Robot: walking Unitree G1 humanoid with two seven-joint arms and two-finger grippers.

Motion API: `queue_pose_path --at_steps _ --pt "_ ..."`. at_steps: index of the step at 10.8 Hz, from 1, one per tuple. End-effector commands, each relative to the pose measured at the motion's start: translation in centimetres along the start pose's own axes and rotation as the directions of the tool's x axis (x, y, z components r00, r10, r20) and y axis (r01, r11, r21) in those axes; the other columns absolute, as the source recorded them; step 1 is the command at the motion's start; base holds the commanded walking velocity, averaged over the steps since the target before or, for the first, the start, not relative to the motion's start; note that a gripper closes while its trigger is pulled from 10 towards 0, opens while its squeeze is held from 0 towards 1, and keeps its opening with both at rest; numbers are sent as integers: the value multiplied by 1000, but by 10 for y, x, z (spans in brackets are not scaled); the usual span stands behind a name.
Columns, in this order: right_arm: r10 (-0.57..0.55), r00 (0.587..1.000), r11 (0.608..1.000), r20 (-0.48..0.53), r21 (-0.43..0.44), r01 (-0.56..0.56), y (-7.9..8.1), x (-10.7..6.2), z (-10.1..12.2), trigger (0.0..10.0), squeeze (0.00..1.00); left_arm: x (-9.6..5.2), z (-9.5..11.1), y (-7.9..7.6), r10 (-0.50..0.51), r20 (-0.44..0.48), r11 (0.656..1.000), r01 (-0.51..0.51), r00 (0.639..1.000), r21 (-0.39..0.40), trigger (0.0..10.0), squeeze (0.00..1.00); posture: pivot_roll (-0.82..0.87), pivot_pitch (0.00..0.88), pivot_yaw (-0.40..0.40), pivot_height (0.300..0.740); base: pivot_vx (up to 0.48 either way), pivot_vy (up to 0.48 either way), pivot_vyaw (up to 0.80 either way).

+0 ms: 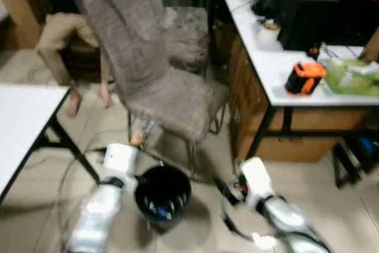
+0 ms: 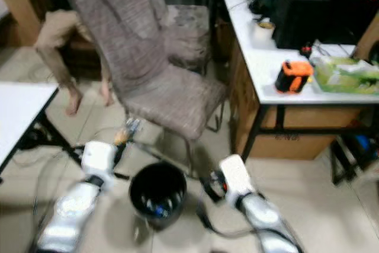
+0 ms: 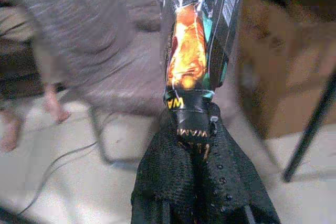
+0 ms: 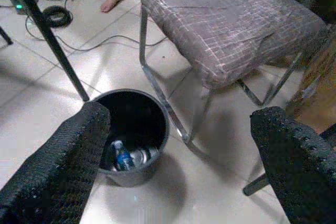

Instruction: Picking trash to rubbish bin

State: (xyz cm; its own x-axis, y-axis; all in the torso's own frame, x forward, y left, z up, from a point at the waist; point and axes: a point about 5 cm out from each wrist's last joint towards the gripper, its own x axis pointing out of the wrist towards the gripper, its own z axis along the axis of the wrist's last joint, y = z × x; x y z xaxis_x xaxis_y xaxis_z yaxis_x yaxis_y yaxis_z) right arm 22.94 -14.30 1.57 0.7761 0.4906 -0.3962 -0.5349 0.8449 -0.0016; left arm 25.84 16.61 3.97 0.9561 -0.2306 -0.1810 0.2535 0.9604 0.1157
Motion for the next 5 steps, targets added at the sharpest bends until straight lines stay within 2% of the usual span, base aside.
queue_pose_path --at_steps 1,3,5 --pt "74 996 997 42 8 -74 9 4 12 10000 0 -2 0 9 13 -4 1000 -13 1000 26 10000 0 -85 44 -9 740 409 0 0" --pt "143 989 989 40 24 -144 13 5 16 10000 0 -1 -2 11 11 -21 999 -11 1000 32 10000 0 -84 49 -5 740 403 0 0" --pt "201 979 980 47 5 -201 17 7 24 10000 0 4 -18 13 19 -170 998 -7 985 68 10000 0 -89 60 1 740 0 0 0"
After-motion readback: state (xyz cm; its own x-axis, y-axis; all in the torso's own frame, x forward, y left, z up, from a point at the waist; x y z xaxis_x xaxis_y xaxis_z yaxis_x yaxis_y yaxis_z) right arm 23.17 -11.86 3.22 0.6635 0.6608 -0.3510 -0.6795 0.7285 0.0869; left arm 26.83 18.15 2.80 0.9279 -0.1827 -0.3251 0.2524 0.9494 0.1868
